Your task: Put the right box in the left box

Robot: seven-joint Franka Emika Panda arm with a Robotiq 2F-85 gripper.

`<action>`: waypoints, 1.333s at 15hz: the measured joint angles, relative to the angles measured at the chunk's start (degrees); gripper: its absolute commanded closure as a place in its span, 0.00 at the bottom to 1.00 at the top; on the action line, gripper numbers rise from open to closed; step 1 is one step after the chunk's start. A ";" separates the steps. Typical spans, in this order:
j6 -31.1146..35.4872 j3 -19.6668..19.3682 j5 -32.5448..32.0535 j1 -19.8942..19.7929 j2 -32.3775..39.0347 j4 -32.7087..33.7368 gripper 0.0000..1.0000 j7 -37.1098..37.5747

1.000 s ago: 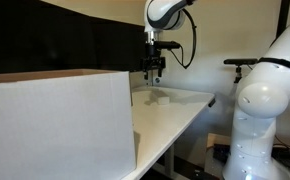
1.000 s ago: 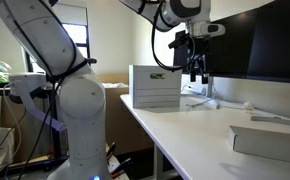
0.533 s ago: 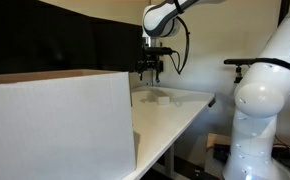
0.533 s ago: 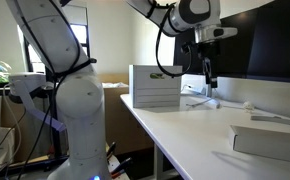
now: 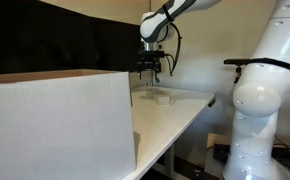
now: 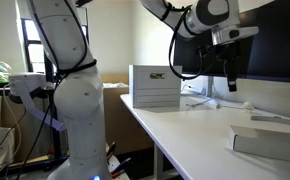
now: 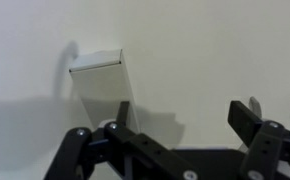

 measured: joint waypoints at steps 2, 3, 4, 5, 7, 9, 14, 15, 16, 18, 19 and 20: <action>-0.21 -1.89 -1.40 -0.79 1.47 1.24 0.00 0.00; -0.26 -3.01 -1.94 -1.03 2.09 1.73 0.00 -0.12; -0.39 -4.07 -2.48 -1.33 2.66 2.20 0.00 -0.34; -0.67 -5.18 -3.07 -1.61 3.15 2.58 0.00 -0.94; -1.15 -7.20 -3.79 -2.16 3.94 3.17 0.00 -2.96; -1.95 -9.58 -4.02 -2.93 4.81 3.85 0.00 -6.84; -4.95 -14.49 -4.02 -4.59 8.27 7.02 0.00 -18.41; -5.25 -15.14 -4.02 -4.67 9.02 7.56 0.00 -20.20; -5.49 -15.64 -4.02 -4.69 9.79 8.05 0.00 -21.75; -5.85 -16.11 -4.02 -4.68 11.02 8.63 0.00 -24.52; -5.85 -16.14 -4.00 -4.64 11.49 8.71 0.00 -25.71; -5.85 -16.11 -3.99 -4.48 11.87 8.71 0.00 -26.66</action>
